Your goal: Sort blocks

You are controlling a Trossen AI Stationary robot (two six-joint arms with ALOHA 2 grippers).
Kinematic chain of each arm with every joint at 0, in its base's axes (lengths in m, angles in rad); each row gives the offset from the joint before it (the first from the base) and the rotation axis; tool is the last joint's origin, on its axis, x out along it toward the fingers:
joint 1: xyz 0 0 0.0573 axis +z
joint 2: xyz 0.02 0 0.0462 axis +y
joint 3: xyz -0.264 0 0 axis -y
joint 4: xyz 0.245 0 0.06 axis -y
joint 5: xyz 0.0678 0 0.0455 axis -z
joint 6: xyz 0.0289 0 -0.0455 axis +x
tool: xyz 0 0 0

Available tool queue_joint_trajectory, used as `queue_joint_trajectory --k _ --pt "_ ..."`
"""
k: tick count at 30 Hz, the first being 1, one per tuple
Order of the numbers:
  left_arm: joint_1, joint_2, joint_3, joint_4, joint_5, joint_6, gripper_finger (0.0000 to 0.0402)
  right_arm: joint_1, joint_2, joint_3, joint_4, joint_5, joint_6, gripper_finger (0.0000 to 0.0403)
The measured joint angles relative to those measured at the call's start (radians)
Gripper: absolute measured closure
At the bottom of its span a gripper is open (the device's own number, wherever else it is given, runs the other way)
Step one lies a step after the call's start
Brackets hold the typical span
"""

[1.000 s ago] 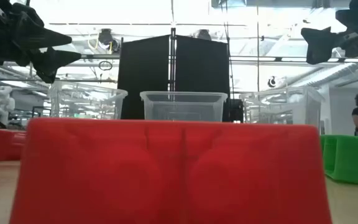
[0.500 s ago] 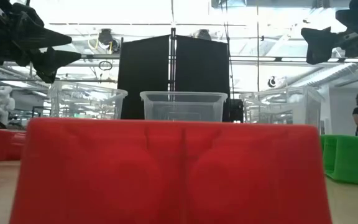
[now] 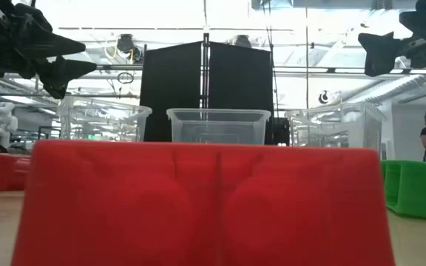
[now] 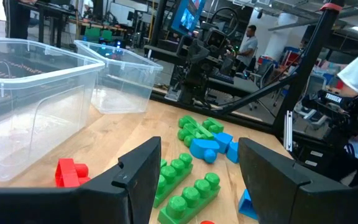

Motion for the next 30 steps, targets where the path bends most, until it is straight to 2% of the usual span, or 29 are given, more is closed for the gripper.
queue_joint_trajectory --k 24,30 --pt "0.000 0.000 0.000 0.000 0.000 0.000 0.0192 0.001 0.000 0.000 0.010 0.000 0.005 0.0099" --pt "0.000 0.000 0.000 0.000 0.000 0.000 0.0192 0.001 0.000 0.000 0.024 -0.001 0.189 0.0099"
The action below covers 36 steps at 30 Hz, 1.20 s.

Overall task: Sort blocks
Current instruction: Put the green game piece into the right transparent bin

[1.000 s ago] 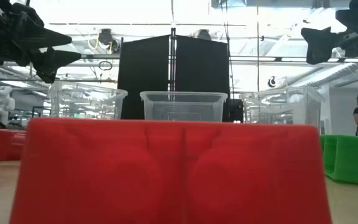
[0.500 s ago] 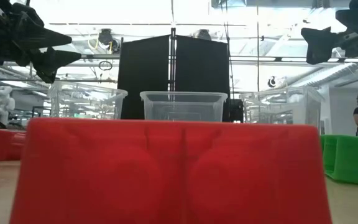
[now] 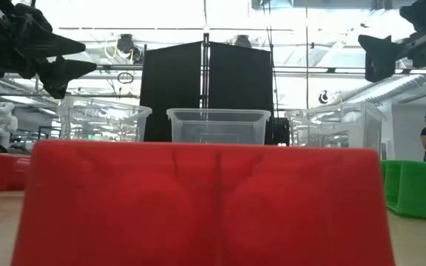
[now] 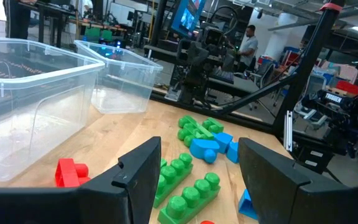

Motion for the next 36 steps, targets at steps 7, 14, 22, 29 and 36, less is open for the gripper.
queue_joint_trajectory --k 7,14,22,29,36 --pt "0.000 0.000 0.000 0.000 0.000 0.000 0.0192 0.000 0.000 0.000 0.128 0.000 0.401 0.0099" --pt "0.000 0.000 -0.002 0.089 -0.013 0.051 0.0192 0.000 0.000 0.000 0.361 0.029 0.595 0.0099" --pt "0.000 0.000 -0.002 0.288 -0.008 0.052 0.0192 0.000 0.000 0.000 0.500 0.215 0.518 0.0099" --pt "0.000 0.000 -0.002 0.489 -0.007 0.052 0.0192 0.000 0.000 0.000 0.538 0.377 0.518 0.0099" --pt "0.000 0.000 -0.002 0.570 -0.010 0.052 0.0192 0.000 0.000 0.000 0.532 0.370 0.484 0.0099"
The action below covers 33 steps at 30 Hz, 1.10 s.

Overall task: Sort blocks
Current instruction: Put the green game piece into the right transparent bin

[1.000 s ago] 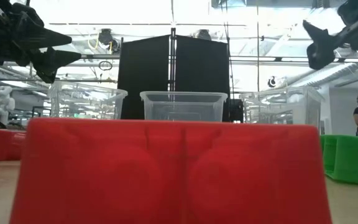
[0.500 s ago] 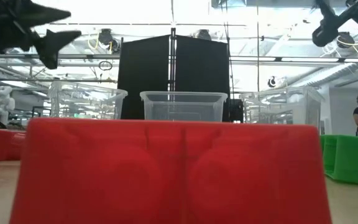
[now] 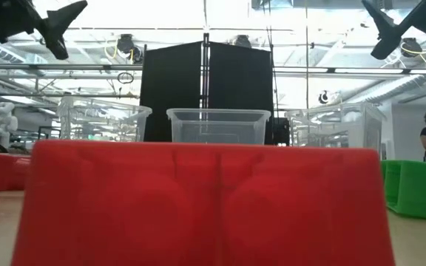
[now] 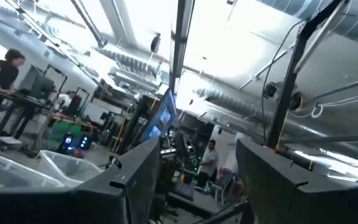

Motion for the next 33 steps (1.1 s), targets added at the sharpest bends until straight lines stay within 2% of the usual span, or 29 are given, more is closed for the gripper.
queue_joint_trajectory --k 7,14,16,19,22,25,28,31,33 --pt "0.000 0.000 0.000 0.006 -0.024 -0.128 0.0192 0.000 0.000 0.000 0.006 -0.001 -0.002 0.0099" --pt "0.000 0.000 0.000 0.006 -0.032 -0.124 0.0192 0.000 0.000 0.000 0.011 0.000 0.004 0.0099" --pt "0.000 0.000 0.001 0.015 -0.082 -0.132 0.0192 0.000 0.000 0.000 0.001 0.001 0.004 0.0099" --pt "0.000 0.000 0.001 0.080 -0.161 -0.169 0.0192 0.000 0.001 0.000 0.009 0.025 0.008 0.0099" --pt "0.000 0.000 0.008 0.169 -0.137 -0.188 0.0192 0.000 0.002 0.026 0.008 0.054 0.079 0.0099" --pt "0.000 0.006 0.075 0.173 -0.046 -0.182 0.0192 0.001 0.016 0.102 0.008 0.045 0.079 0.0099" --pt "0.000 0.035 0.181 0.101 0.010 -0.162 0.0192 0.002 0.063 0.236 -0.054 0.023 -0.004 0.0099" --pt "0.000 0.091 0.320 -0.022 0.029 -0.134 0.0192 0.002 0.149 0.440 -0.197 -0.048 -0.108 0.0099" --pt "0.000 0.136 0.412 -0.119 0.032 -0.130 0.0192 0.002 0.226 0.613 -0.382 -0.086 -0.179 0.0099"
